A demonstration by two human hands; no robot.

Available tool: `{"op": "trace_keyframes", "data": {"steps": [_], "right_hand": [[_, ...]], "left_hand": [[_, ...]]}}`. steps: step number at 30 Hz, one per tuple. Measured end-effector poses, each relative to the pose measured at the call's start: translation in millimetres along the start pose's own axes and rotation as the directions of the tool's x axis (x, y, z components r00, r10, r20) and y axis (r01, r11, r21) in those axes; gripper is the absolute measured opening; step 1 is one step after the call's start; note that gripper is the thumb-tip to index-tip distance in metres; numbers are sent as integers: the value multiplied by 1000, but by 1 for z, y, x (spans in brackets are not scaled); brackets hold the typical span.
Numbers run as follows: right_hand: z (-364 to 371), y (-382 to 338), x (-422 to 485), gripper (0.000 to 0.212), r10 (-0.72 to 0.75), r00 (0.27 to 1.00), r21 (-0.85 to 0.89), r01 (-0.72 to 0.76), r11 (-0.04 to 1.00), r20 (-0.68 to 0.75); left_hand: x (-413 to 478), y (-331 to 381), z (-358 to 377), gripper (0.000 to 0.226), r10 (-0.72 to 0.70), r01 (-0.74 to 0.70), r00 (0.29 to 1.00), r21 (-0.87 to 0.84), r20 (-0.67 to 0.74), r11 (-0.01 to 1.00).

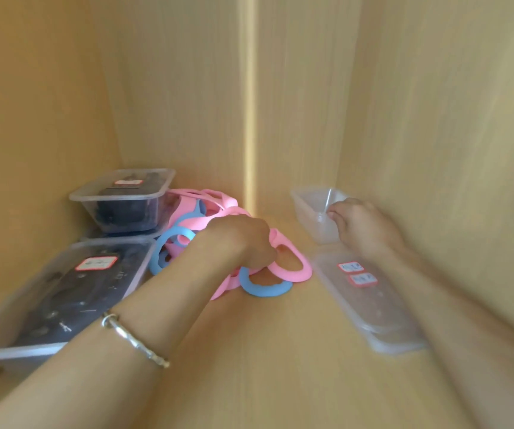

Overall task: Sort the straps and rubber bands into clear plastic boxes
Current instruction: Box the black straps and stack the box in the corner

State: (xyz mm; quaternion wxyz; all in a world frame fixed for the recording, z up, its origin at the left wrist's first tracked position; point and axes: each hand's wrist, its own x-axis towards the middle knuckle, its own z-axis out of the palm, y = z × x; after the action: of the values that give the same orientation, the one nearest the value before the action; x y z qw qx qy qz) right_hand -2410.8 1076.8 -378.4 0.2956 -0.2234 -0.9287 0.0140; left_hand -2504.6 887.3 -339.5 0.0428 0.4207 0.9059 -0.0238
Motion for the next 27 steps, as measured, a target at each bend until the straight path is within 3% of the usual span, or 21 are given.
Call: {"op": "trace_keyframes", "data": {"steps": [3, 9, 14, 16, 18, 20, 21, 22, 24, 27], "right_hand": [[1, -6, -2, 25, 3, 998, -69, -7, 998, -56], [-2, -7, -1, 27, 77, 974, 89, -60, 994, -211], [-13, -12, 1, 17, 47, 929, 265, 57, 962, -368], [-23, -21, -4, 10, 72, 910, 410, 113, 905, -409], [-35, -31, -12, 16, 148, 925, 598, 100, 795, -351], [-51, -37, -20, 26, 171, 943, 745, 107, 659, -286], [-59, -39, -23, 34, 141, 957, 791, 121, 600, -254], [-66, -39, -26, 44, 83, 974, 834, 133, 536, -210], [-72, -38, -28, 59, -91, 993, 907, 106, 408, -75], [-68, -35, -31, 60, -371, 910, 945, -60, 321, 184]], "left_hand": [[2, -3, -1, 20, 16, -15, 999, -39, 28, 999], [-4, -8, -5, 23, 37, -37, 999, -84, -10, 996], [-16, -10, -14, 43, -33, -4, 976, -170, -214, 986], [-24, -7, -24, 47, -66, -19, 907, -197, -415, 980], [-35, -7, -39, 48, -115, -62, 781, -260, -613, 964], [-49, -10, -57, 44, -166, -148, 656, -341, -736, 928], [-55, -12, -65, 41, -190, -182, 630, -381, -753, 906], [-62, -15, -72, 37, -204, -207, 639, -420, -742, 884], [-70, -22, -79, 33, -172, -216, 761, -493, -626, 843], [-73, -28, -77, 42, 7, -103, 974, -414, -226, 905]]}}
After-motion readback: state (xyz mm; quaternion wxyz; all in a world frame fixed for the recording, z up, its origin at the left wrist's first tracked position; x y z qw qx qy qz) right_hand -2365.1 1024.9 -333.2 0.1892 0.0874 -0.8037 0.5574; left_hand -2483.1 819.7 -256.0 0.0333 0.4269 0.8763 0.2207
